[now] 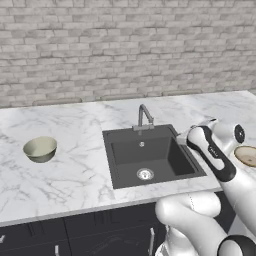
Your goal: Rinse each bowl for a few seconds and place them down in the sink or on the counter.
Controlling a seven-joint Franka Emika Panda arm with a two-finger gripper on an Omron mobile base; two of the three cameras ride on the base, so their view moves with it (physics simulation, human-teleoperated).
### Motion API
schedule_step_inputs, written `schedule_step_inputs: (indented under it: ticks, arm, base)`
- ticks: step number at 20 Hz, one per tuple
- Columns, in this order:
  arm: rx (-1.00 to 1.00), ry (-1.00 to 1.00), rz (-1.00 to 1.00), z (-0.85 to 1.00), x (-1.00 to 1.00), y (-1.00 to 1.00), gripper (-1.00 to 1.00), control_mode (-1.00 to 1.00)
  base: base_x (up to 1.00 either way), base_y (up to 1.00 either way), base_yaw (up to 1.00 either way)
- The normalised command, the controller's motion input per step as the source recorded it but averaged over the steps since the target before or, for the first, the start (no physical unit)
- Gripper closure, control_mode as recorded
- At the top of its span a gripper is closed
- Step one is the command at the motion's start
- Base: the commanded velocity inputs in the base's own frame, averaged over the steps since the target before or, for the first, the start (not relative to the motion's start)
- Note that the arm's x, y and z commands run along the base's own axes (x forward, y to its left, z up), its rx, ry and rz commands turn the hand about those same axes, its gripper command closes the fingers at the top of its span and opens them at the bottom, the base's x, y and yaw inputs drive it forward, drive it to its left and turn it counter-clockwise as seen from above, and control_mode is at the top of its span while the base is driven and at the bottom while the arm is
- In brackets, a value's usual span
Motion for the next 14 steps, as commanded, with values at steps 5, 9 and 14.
schedule_step_inputs:
  ticks: [5,9,14]
  arm:
    - [0.0,-0.07,0.06,-0.17,0.28,0.0,-1.0,-1.0]
    - [0.01,-0.02,0.05,-0.02,0.33,0.0,-1.0,-1.0]
    - [0.02,0.0,0.04,0.0,0.36,0.0,-1.0,-1.0]
  base:
    - [0.0,0.0,0.0]
    - [0.0,0.0,0.0]
    - [0.0,0.0,0.0]
